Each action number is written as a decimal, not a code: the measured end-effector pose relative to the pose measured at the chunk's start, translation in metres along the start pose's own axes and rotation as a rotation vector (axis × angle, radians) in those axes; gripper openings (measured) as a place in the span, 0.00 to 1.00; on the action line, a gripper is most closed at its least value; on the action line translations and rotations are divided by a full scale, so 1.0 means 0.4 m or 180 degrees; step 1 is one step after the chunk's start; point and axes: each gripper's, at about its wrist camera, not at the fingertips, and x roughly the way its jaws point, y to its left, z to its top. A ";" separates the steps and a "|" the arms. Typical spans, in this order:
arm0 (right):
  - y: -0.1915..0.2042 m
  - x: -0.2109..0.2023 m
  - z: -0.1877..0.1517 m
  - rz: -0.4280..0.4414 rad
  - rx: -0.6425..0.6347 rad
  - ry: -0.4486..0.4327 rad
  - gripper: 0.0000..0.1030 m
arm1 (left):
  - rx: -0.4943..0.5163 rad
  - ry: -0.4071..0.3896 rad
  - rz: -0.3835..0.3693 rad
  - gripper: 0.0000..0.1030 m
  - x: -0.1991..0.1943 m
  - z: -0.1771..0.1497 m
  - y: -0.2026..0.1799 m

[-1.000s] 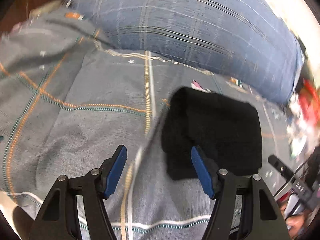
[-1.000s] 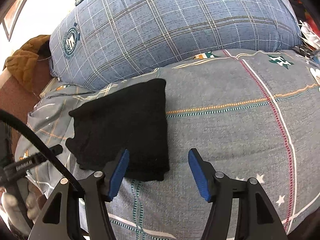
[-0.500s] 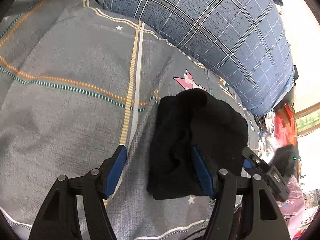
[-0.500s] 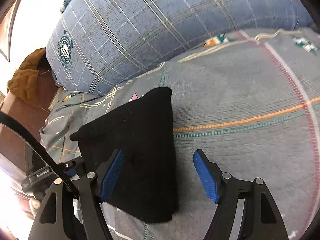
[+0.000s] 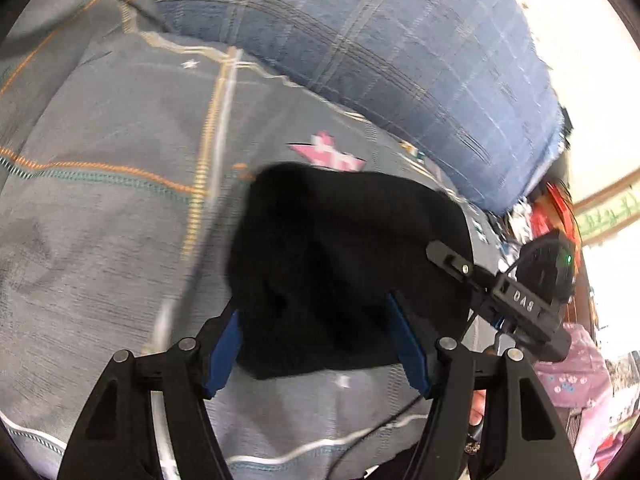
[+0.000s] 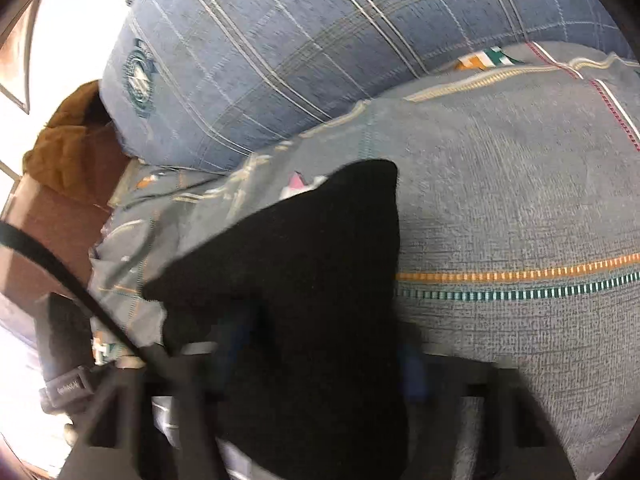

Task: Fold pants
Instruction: 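Grasp the folded black pants' edge with the right tool while the left tool grasps too, then lift and fold the held edge over the stack with both tools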

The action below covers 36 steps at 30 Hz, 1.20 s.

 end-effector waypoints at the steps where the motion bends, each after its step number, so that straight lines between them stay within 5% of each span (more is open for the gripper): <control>1: 0.004 -0.018 0.002 0.0049 0.0009 -0.0038 0.30 | 0.0065 0.0041 -0.0042 0.65 0.005 -0.004 -0.020; 4: -0.012 -0.089 0.002 0.0194 0.0149 -0.0223 0.26 | 0.0193 0.0031 -0.0058 0.65 0.008 -0.019 -0.059; 9: -0.154 -0.160 -0.004 0.0041 0.0572 -0.0357 0.27 | 0.0053 -0.0003 -0.0139 0.65 0.022 -0.016 -0.040; 16: -0.201 -0.154 -0.039 -0.0020 0.0652 -0.0354 0.45 | -0.0135 0.0249 -0.0190 0.66 0.131 0.019 -0.023; 22: -0.212 -0.143 -0.029 -0.0079 0.0624 -0.0307 0.56 | -0.0286 0.0186 -0.0639 0.72 0.153 0.049 -0.012; 27: -0.227 -0.142 -0.029 -0.0022 0.0636 -0.0312 0.58 | -0.0065 0.0025 -0.0904 0.76 0.116 0.062 -0.054; 29: -0.226 -0.142 -0.030 -0.0022 0.0627 -0.0312 0.59 | 0.0019 0.0027 -0.0868 0.79 0.116 0.064 -0.069; 36: -0.217 -0.133 -0.024 -0.0005 0.0629 -0.0318 0.63 | 0.0204 0.0352 -0.0180 0.79 0.221 0.060 -0.070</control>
